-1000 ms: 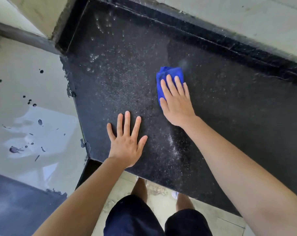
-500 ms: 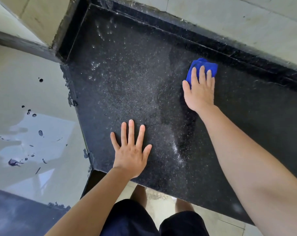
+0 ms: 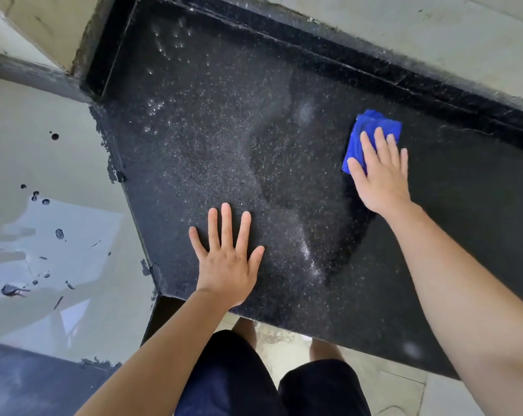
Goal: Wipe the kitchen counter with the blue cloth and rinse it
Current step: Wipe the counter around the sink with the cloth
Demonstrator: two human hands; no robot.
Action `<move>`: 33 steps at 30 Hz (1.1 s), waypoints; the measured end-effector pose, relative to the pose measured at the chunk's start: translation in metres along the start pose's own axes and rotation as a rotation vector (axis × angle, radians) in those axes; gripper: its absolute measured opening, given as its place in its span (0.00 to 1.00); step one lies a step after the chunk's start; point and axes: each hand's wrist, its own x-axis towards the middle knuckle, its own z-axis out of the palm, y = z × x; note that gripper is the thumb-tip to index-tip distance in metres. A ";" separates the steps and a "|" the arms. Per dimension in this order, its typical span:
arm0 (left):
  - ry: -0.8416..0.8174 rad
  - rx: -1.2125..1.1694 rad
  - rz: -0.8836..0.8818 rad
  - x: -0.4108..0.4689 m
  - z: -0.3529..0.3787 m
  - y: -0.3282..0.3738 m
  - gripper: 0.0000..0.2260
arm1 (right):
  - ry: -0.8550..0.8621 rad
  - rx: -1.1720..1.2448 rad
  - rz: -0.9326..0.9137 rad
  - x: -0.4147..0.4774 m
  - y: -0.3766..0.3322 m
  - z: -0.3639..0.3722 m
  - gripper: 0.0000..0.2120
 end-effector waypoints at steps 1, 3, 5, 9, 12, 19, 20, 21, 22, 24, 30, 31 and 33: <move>0.001 0.001 0.003 0.000 -0.001 0.000 0.30 | -0.002 0.027 0.054 -0.002 0.000 0.001 0.31; 0.001 0.006 0.007 -0.001 -0.001 0.000 0.30 | 0.012 0.064 0.073 -0.015 -0.018 0.008 0.30; 0.001 0.011 0.007 0.000 -0.001 0.000 0.30 | 0.042 0.027 -0.052 -0.046 -0.045 0.023 0.29; -0.009 0.008 0.005 0.001 -0.002 0.000 0.30 | -0.081 -0.095 -0.495 -0.136 -0.067 0.048 0.27; -0.023 0.008 -0.001 0.000 -0.002 0.001 0.30 | -0.109 -0.140 -0.631 -0.138 -0.037 0.040 0.26; -0.009 0.011 -0.018 0.000 0.000 0.001 0.30 | -0.053 -0.001 -0.023 -0.078 0.050 0.018 0.27; -0.014 0.016 -0.019 0.000 0.000 0.001 0.30 | -0.053 0.026 0.008 -0.077 0.049 0.021 0.27; -0.018 0.025 -0.020 0.001 -0.001 0.002 0.30 | -0.039 0.044 0.028 -0.079 0.040 0.025 0.27; -0.021 0.033 -0.021 0.001 -0.002 0.002 0.30 | -0.019 0.053 0.038 -0.086 0.029 0.030 0.27; -0.018 0.046 -0.028 0.000 -0.002 0.004 0.30 | 0.015 0.045 -0.014 -0.114 0.006 0.043 0.28; -0.036 0.054 -0.064 0.000 -0.003 0.007 0.31 | -0.093 -0.048 -0.545 -0.214 -0.013 0.071 0.27; -0.045 0.049 -0.079 -0.001 -0.005 0.008 0.31 | -0.092 -0.061 -0.595 -0.212 -0.002 0.068 0.27; -0.023 0.015 -0.109 -0.008 -0.008 0.012 0.31 | -0.079 -0.096 -0.595 -0.199 0.029 0.060 0.27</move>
